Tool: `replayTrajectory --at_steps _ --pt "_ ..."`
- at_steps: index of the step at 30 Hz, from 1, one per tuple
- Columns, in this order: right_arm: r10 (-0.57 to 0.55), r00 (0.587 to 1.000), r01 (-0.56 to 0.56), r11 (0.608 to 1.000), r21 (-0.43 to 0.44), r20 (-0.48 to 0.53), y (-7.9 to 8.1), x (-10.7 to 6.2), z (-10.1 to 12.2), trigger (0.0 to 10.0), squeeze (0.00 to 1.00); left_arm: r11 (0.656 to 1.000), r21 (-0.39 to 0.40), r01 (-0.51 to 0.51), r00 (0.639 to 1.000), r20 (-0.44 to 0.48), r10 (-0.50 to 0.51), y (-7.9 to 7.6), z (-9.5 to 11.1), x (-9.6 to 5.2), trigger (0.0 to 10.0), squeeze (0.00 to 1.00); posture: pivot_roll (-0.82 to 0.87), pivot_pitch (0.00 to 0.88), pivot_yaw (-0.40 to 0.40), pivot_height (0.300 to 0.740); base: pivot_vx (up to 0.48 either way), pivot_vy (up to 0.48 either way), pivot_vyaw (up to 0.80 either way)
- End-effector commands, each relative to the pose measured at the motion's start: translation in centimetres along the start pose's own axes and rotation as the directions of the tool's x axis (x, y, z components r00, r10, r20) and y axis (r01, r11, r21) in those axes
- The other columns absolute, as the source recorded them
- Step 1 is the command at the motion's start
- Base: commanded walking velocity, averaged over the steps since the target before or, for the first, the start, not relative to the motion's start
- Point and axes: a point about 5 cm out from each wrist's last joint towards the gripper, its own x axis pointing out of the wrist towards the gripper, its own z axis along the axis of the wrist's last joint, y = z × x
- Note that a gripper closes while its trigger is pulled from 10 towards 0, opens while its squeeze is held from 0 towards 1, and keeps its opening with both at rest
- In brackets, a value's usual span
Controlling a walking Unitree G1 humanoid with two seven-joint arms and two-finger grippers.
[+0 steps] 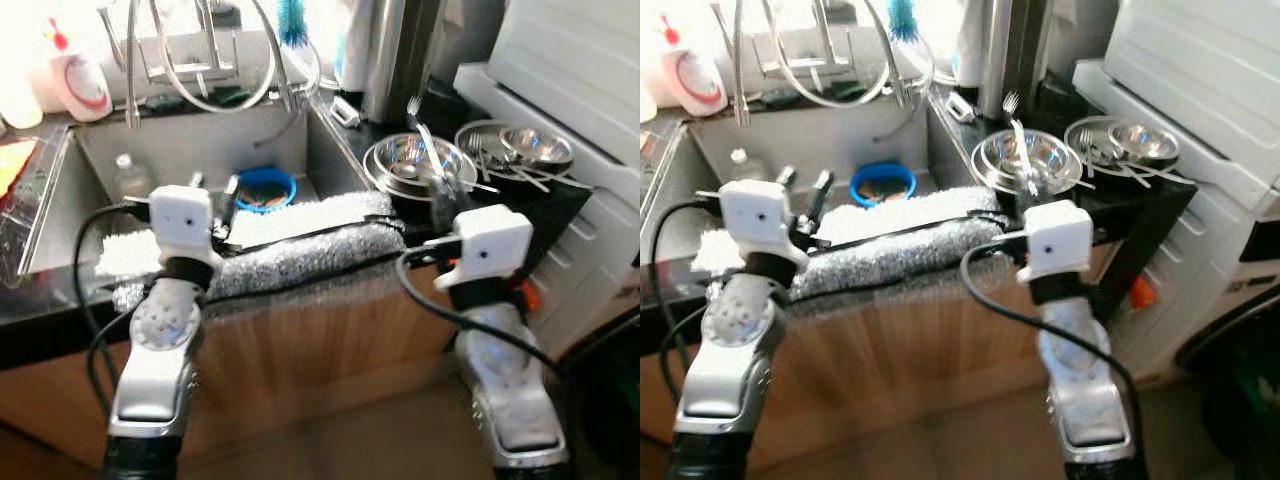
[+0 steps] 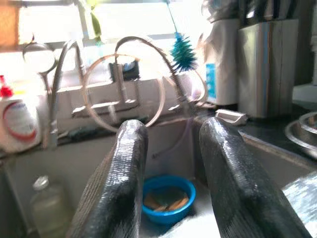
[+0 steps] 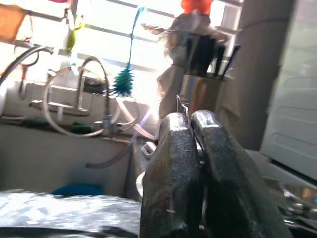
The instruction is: Kitchen organization
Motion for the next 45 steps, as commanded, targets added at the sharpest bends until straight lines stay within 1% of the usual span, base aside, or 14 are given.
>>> replayTrajectory --at_steps 1,10,15,18,22,28,45 --pt "-0.024 1.000 0.024 1.000 -0.003 -0.001 -0.76 0.00 -0.02 10.0 0.00 1.000 -0.016 0.024 1.000 0.012 -0.024 -0.76 0.18 0.19 10.0 0.00 -0.06 0.000 -0.025 0.740 0.277 0.000 0.00" --pt "-0.022 1.000 0.022 1.000 -0.003 0.001 -0.77 0.07 -0.01 10.0 0.00 0.999 -0.018 0.028 0.999 0.015 -0.028 -0.89 0.20 0.27 10.0 0.00 -0.06 0.000 -0.024 0.740 0.293 0.000 0.00" --pt "0.001 1.000 -0.001 1.000 -0.025 0.003 -0.58 0.13 0.00 10.0 0.00 1.000 -0.018 0.026 1.000 0.015 -0.025 -0.89 0.15 0.31 10.0 0.00 -0.06 0.000 -0.026 0.740 0.295 0.000 0.16" --pt "0.012 1.000 -0.012 1.000 -0.026 0.006 -0.35 0.15 0.04 10.0 0.00 1.000 -0.011 0.019 1.000 0.011 -0.019 -0.76 0.02 0.32 10.0 0.00 -0.06 0.000 -0.025 0.740 0.000 0.000 0.80" --pt "0.007 1.000 -0.007 1.000 0.000 0.007 -0.30 0.17 0.01 10.0 0.00 1.000 -0.014 0.021 1.000 0.009 -0.021 -0.75 -0.04 0.38 10.0 0.00 -0.06 0.000 -0.025 0.740 0.000 0.000 0.00" --pt "0.005 1.000 -0.005 1.000 0.004 0.012 -0.41 0.15 0.08 10.0 0.00 0.999 -0.036 0.017 1.000 0.002 -0.017 -0.81 -0.18 0.37 10.0 0.00 -0.07 0.000 -0.025 0.740 0.000 0.000 0.00" --pt "-0.006 1.000 0.006 1.000 0.012 0.007 -0.54 0.31 0.00 10.0 0.00 0.999 -0.045 0.028 1.000 -0.004 -0.028 -0.89 -0.37 0.37 10.0 0.00 -0.06 0.000 -0.024 0.740 0.000 0.371 -0.04"
